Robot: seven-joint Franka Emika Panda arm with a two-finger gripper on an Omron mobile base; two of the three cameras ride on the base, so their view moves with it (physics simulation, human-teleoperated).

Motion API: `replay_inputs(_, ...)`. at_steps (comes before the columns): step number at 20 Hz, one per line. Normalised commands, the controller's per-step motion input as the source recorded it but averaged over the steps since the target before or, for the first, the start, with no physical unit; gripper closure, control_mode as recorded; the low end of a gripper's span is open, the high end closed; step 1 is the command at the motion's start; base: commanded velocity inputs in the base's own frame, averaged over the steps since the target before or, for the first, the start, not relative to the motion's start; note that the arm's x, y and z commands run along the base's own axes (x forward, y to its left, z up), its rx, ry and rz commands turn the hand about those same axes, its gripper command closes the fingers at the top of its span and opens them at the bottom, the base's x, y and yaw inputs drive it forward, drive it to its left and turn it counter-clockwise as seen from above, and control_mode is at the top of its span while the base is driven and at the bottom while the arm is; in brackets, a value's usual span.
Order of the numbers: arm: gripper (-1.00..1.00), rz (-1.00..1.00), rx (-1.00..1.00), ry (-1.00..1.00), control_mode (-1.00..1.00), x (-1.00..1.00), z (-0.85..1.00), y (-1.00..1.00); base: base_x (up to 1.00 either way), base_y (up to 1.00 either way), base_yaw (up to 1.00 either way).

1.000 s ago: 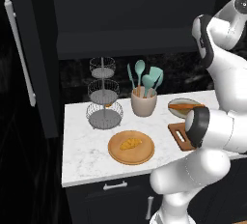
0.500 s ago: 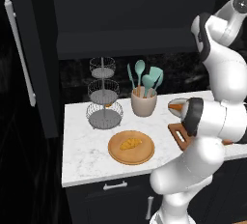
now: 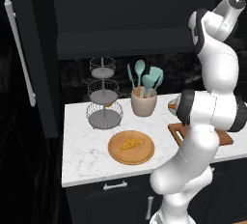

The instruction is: From the different types of pastries on the counter, select a croissant and place it on the cutting board. Then retrieve a jar of jam from the cabinet and place it alongside the croissant on the cutting board.

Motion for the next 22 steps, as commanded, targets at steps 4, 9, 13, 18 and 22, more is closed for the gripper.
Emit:
replay_inputs(4,-1.0,0.0,0.0,0.07,-1.0,0.58,0.0,0.0,0.0,0.0,0.0)
replay_inputs(9,-1.0,0.0,0.01,0.02,-1.0,0.18,0.0,-0.11,0.0,0.0,0.0)
replay_inputs(13,-1.0,0.03,0.0,0.06,-1.0,0.44,0.0,-0.4,0.0,0.0,0.0)
replay_inputs(18,-1.0,0.0,0.0,0.0,-1.0,0.01,0.0,0.0,0.0,0.0,0.0)
replay_inputs(22,-1.0,0.0,0.0,0.01,-1.0,0.0,-0.06,-0.01,0.0,0.0,0.0)
